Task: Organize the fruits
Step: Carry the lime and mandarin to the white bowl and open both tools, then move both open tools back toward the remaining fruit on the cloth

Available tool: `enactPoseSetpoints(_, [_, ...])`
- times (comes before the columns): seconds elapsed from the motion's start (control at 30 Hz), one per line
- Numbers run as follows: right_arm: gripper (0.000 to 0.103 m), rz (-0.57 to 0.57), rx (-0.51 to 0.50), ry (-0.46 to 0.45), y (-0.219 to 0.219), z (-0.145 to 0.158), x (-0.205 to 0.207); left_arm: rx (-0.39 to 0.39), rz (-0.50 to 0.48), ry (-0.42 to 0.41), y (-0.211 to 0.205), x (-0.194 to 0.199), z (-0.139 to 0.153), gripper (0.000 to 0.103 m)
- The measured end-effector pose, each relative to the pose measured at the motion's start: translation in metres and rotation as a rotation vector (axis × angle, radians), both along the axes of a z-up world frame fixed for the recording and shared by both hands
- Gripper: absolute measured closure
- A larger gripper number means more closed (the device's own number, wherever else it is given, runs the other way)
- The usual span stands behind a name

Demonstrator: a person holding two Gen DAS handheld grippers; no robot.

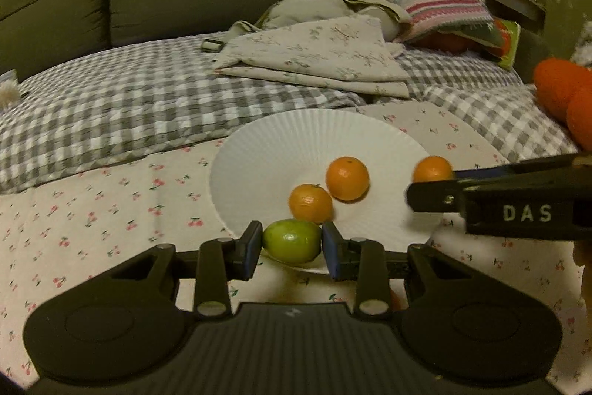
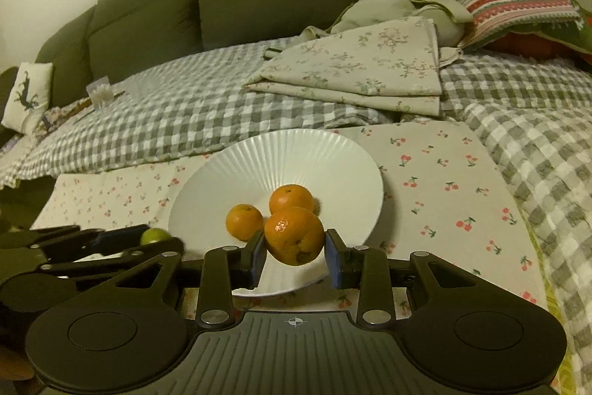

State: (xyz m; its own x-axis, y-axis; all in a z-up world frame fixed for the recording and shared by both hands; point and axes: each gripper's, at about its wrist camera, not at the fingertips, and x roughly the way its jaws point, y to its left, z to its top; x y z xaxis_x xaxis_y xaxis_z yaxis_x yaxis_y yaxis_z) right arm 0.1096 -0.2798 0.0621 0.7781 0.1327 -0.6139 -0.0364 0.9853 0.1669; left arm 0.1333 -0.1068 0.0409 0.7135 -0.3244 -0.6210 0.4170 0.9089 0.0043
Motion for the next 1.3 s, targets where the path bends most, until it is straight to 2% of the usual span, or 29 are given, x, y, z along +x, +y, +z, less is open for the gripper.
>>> enactPoseSetpoints(0.37, [0.069, 0.025, -0.055, 0.042, 0.013, -0.019, 0.016, -0.003, -0.023, -0.004, -0.005, 0.013, -0.011, 0.068])
enactPoseSetpoints(0.47, [0.066, 0.005, -0.022, 0.053, 0.008, -0.021, 0.018, -0.013, -0.031, 0.0, -0.004, 0.015, -0.011, 0.053])
enactPoseSetpoints(0.5, [0.06, -0.001, -0.007, 0.051, 0.006, -0.02, 0.017, -0.024, -0.036, 0.001, -0.002, 0.015, -0.01, 0.038])
enactPoseSetpoints(0.53, [0.057, -0.014, 0.002, 0.045, 0.004, -0.018, 0.016, -0.039, -0.042, -0.007, 0.001, 0.013, -0.007, 0.033])
enactPoseSetpoints(0.57, [0.049, -0.02, 0.012, 0.036, 0.002, -0.015, 0.015, -0.046, -0.043, -0.015, 0.003, 0.012, -0.005, 0.033])
enactPoseSetpoints(0.6, [0.046, -0.027, 0.023, 0.027, 0.0, -0.013, 0.013, -0.049, -0.044, -0.019, 0.005, 0.011, -0.002, 0.033])
enactPoseSetpoints(0.8, [0.045, -0.095, 0.056, 0.001, -0.015, -0.002, 0.007, -0.106, 0.018, 0.001, 0.026, 0.014, 0.014, 0.033])
enactPoseSetpoints(1.07, [0.041, -0.169, 0.129, 0.017, -0.035, 0.002, -0.005, -0.116, 0.114, 0.073, 0.05, 0.01, 0.021, 0.034])
enactPoseSetpoints(1.23, [0.041, -0.161, 0.143, 0.02, -0.031, 0.007, -0.018, -0.085, 0.168, 0.113, 0.066, 0.003, 0.025, 0.03])
enactPoseSetpoints(1.3, [0.036, -0.152, 0.153, 0.018, -0.028, 0.01, -0.025, -0.058, 0.182, 0.116, 0.071, -0.002, 0.026, 0.029])
